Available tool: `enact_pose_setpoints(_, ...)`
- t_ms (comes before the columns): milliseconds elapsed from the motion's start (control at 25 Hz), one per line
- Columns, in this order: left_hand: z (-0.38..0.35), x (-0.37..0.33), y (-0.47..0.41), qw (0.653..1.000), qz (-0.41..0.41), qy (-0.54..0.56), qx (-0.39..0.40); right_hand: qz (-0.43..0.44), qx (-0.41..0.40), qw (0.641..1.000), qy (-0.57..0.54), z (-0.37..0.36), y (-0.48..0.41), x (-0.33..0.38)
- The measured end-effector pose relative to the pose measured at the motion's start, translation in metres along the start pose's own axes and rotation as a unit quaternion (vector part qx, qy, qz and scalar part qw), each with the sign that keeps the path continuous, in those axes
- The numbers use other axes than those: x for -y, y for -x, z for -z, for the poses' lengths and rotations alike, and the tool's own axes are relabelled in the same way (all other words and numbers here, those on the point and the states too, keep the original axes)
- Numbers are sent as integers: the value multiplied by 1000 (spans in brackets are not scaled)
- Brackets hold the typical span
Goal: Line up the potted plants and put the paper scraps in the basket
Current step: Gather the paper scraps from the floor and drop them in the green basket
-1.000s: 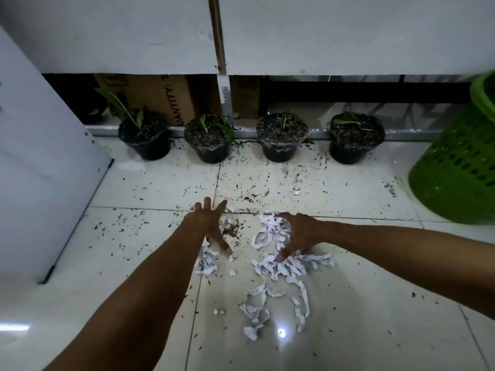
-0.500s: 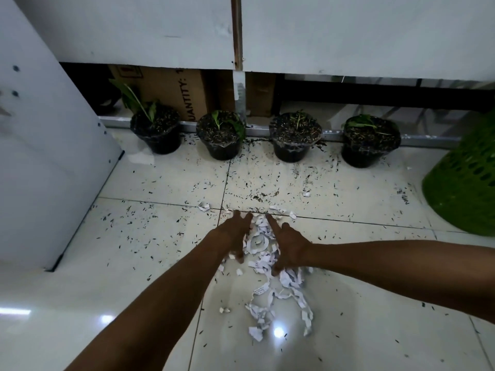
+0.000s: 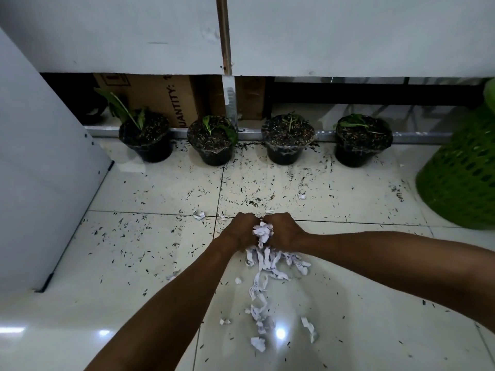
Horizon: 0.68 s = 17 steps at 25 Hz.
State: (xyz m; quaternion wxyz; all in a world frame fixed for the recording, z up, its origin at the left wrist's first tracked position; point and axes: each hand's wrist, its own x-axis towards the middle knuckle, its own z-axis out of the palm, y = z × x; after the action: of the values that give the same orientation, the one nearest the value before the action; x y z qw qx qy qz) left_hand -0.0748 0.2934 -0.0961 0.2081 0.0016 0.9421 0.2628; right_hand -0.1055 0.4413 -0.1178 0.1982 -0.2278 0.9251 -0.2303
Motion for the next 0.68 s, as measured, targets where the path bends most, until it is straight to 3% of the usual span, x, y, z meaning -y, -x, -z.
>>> enact_pose_setpoints(200,26,-23,-7,997,-25,31,-68,-9,-51,999,8,53,9,4)
enact_pose_setpoints(400,74,-98,-23,990,-106,-19,-91,-68,-141,988,0,128,33,3)
enact_pose_setpoints(600,109,-189,-46,973,-193,-14,-126,-110,-292,948,-59,211,74,-18)
enact_pose_setpoints(680,118,-228,-50,965,-227,-8,-131,-134,-311,938,-75,243,90,-33)
